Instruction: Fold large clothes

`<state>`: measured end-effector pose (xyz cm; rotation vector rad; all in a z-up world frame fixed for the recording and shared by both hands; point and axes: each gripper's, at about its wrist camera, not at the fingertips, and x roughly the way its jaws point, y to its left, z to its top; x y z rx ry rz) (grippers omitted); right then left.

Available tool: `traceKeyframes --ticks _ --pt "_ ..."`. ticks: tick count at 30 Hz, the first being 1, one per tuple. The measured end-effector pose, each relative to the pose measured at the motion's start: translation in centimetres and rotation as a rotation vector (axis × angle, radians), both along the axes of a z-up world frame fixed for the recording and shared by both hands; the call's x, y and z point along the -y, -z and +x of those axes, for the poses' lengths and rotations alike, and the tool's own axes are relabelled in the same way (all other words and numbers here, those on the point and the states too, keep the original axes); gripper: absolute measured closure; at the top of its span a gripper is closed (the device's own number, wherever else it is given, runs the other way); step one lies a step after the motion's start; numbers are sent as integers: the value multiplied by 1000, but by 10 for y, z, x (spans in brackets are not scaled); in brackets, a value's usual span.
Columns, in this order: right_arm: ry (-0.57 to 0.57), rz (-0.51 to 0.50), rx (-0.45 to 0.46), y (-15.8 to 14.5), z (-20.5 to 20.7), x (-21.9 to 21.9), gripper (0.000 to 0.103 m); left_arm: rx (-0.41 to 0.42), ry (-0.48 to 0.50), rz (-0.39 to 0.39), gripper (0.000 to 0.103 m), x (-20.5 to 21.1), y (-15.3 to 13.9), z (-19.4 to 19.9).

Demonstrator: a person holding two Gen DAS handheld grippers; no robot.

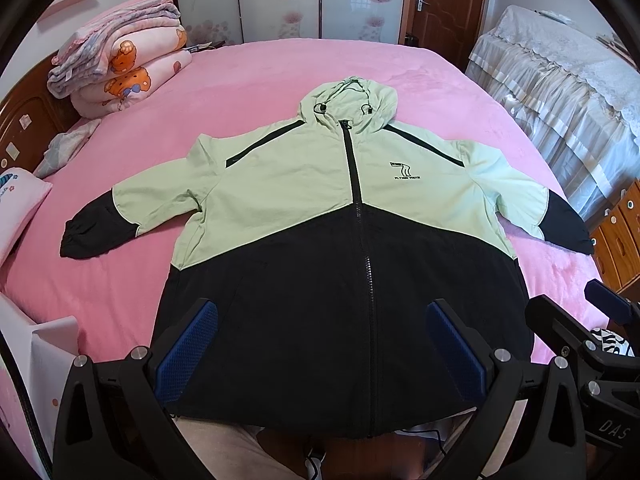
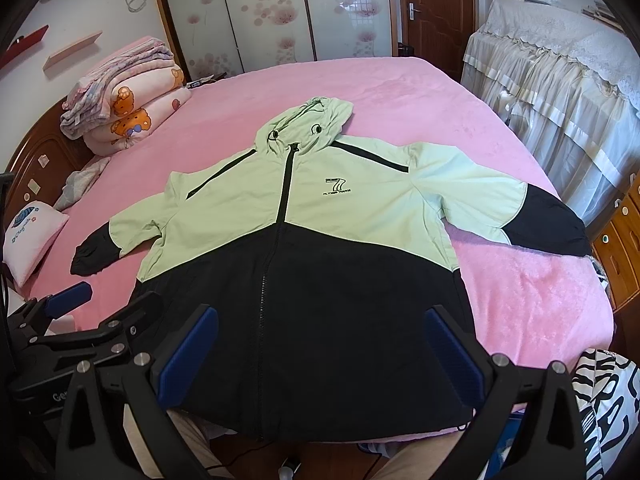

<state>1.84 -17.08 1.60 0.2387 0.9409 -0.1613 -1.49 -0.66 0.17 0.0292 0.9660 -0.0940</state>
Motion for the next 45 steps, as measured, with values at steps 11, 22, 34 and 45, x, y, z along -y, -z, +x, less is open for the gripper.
traceKeyframes --ticks 11,22,34,45 --pt "0 2 2 0 -1 -1 0 -2 -1 -2 0 -2 1 -2" --pt "0 6 -2 2 -2 0 0 -4 -1 1 0 -4 3 -6" --pt "-2 16 5 4 -3 0 0 -1 11 22 0 11 -2 8" --pt "26 -21 47 -10 14 46 0 78 76 72 0 50 -31 42"
